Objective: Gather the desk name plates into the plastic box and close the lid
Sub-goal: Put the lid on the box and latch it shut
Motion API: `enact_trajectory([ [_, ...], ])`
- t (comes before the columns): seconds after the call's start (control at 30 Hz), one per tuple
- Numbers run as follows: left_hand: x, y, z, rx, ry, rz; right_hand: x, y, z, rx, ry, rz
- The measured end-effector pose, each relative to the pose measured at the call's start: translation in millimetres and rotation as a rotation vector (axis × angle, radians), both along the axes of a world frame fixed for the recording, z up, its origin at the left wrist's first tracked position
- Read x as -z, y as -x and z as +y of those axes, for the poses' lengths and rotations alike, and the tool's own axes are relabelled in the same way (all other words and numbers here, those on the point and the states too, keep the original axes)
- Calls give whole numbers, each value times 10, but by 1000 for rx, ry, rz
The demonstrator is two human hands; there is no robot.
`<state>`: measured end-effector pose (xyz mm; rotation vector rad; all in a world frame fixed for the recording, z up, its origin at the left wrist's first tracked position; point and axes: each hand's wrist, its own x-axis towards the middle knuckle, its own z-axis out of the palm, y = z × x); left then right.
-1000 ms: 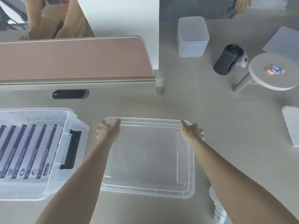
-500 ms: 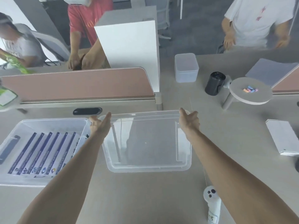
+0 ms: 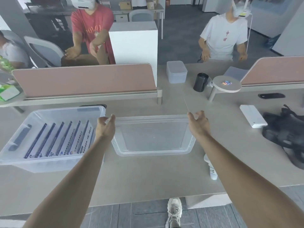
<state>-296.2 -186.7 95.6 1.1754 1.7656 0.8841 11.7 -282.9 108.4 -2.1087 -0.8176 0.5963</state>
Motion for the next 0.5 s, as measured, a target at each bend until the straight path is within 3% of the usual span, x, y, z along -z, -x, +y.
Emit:
enact_trajectory([
  [0.17,-25,153,-479,42,25,46,-68,223,-588,-33,120,-133],
  [0.4,-19,363,-814,24,276,-84,-94,343,-968,-118,398,-209],
  [0.5,94,429,-958,69,340,-28,-62,416,-1116,-207,526,-199],
])
